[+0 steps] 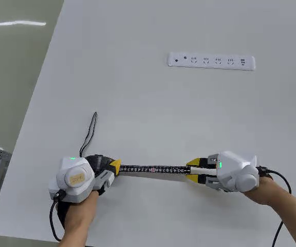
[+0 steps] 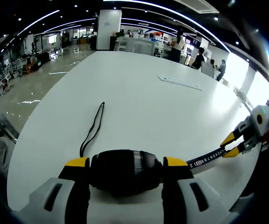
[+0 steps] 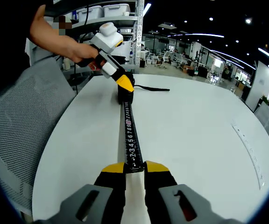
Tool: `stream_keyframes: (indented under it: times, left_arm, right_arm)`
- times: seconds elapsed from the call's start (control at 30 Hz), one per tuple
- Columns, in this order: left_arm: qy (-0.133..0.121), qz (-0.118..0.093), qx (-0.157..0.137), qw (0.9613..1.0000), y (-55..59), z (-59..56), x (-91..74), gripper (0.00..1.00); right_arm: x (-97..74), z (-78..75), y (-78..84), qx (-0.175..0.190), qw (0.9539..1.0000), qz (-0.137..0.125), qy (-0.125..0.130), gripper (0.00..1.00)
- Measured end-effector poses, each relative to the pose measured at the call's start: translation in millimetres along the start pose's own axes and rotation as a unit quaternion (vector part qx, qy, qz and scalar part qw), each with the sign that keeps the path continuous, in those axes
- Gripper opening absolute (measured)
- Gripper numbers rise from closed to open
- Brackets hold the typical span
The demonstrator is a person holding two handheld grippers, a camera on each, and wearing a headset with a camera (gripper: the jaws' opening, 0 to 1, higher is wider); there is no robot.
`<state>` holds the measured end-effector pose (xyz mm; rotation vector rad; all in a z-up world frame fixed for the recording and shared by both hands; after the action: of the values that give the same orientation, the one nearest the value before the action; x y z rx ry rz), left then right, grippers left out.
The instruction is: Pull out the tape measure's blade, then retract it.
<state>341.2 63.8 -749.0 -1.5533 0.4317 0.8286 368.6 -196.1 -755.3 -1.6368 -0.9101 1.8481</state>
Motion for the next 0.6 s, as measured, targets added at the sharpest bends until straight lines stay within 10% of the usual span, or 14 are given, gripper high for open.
stream_keyframes:
  times: [0.6]
  left_arm:
    - [0.007, 0.002, -0.010, 0.9999, -1.0, 2.6, 0.8, 0.60]
  right_arm:
    - [8.7, -3.8, -8.4, -0.002, 1.0000, 0.002, -0.009, 0.13]
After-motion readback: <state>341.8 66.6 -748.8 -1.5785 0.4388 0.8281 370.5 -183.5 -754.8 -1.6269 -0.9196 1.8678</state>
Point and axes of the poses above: the centre of the closed fingertips' face, and the gripper's own axes: x roughly forward along the fingers, z roughly to its left, y roughly out of its underside, the point moved 3 cm from there along -x, roughly backward along the fingers, and after that the axes turned 10 degrees about -y, right-handed, at the moved point
